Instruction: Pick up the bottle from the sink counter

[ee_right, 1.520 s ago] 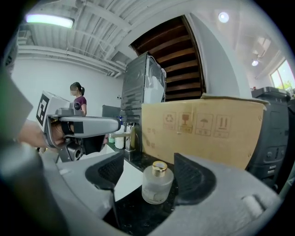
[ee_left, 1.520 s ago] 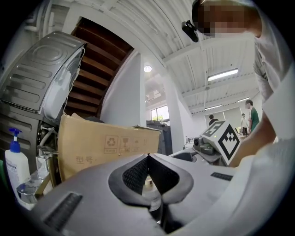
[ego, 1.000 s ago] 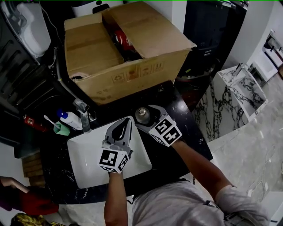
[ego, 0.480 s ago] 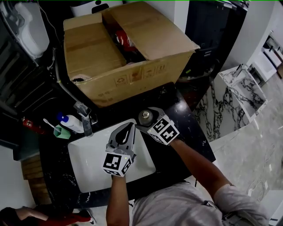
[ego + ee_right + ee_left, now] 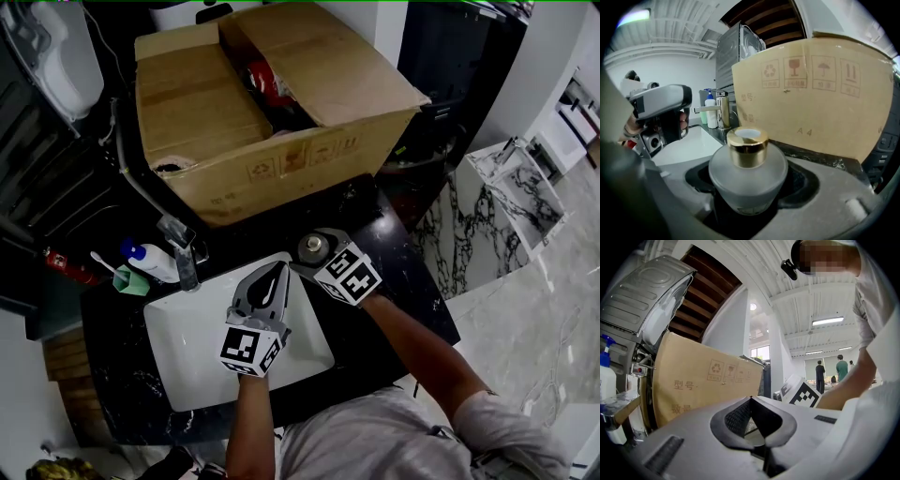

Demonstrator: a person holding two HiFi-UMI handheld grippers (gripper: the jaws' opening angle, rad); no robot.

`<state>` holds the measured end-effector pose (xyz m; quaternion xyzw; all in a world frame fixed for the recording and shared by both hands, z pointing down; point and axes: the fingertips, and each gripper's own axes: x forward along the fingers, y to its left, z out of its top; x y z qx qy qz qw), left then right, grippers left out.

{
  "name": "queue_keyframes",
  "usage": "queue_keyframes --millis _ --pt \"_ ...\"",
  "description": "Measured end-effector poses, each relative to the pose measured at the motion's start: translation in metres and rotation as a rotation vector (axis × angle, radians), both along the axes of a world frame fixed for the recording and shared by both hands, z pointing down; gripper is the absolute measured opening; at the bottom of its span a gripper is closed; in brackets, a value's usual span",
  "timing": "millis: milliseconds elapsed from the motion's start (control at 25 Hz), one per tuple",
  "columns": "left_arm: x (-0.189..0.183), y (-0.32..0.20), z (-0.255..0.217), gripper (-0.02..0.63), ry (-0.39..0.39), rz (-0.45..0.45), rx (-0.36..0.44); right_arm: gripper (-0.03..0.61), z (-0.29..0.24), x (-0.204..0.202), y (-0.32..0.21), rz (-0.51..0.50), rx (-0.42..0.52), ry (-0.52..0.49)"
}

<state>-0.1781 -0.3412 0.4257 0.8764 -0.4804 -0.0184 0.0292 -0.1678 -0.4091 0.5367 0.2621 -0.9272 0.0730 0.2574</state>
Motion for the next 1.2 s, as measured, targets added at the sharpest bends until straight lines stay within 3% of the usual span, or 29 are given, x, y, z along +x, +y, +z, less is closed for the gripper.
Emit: queue_keyframes --millis 640,1200 --pt "-0.002 0.003 -0.004 0.002 0.0 -0.001 0.002 0.337 -0.007 0.003 -0.001 0.023 0.015 -0.009" --pt "0.0 0.016 -0.022 0.002 -0.023 -0.042 0.026 0.337 -0.076 0.018 0.026 -0.009 0.086 -0.074"
